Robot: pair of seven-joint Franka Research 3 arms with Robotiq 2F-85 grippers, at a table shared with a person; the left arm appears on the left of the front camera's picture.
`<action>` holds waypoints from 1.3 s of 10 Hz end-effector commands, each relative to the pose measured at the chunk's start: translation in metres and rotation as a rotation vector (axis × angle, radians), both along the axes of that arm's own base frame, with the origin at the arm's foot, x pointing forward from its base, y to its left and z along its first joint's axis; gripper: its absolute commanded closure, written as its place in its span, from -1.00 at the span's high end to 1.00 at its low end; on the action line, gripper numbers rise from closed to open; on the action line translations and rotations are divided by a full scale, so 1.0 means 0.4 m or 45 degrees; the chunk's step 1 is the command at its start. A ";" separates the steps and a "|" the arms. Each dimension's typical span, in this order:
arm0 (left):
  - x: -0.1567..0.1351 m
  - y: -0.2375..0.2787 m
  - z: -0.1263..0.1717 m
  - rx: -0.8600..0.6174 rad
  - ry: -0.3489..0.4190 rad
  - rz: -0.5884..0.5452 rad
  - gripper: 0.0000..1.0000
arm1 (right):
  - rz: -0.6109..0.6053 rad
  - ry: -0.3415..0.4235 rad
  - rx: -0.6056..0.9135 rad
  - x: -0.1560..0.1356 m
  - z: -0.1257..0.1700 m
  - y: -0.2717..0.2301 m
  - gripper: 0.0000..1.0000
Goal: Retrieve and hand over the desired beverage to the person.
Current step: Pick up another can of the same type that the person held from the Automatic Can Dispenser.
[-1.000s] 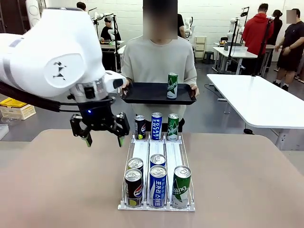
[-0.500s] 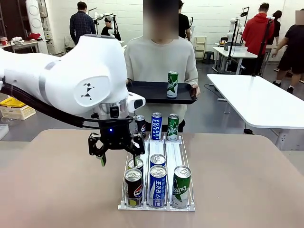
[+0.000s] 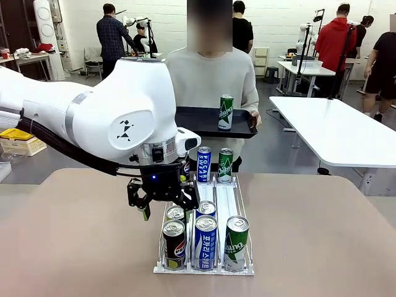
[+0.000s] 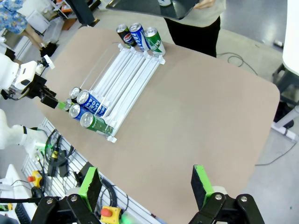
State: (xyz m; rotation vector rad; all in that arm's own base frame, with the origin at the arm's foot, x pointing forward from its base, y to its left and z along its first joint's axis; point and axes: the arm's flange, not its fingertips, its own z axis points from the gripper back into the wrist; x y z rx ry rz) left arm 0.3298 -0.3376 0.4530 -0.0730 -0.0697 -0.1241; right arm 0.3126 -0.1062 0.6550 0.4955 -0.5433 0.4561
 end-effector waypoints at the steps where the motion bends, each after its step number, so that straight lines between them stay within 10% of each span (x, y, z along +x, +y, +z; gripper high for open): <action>1: 0.014 0.003 -0.015 0.019 -0.040 -0.035 1.00 | 0.014 -0.009 0.019 0.004 -0.004 0.002 1.00; 13: 0.009 -0.028 -0.086 0.061 0.001 0.011 1.00 | 0.014 -0.009 0.019 0.004 -0.004 0.002 1.00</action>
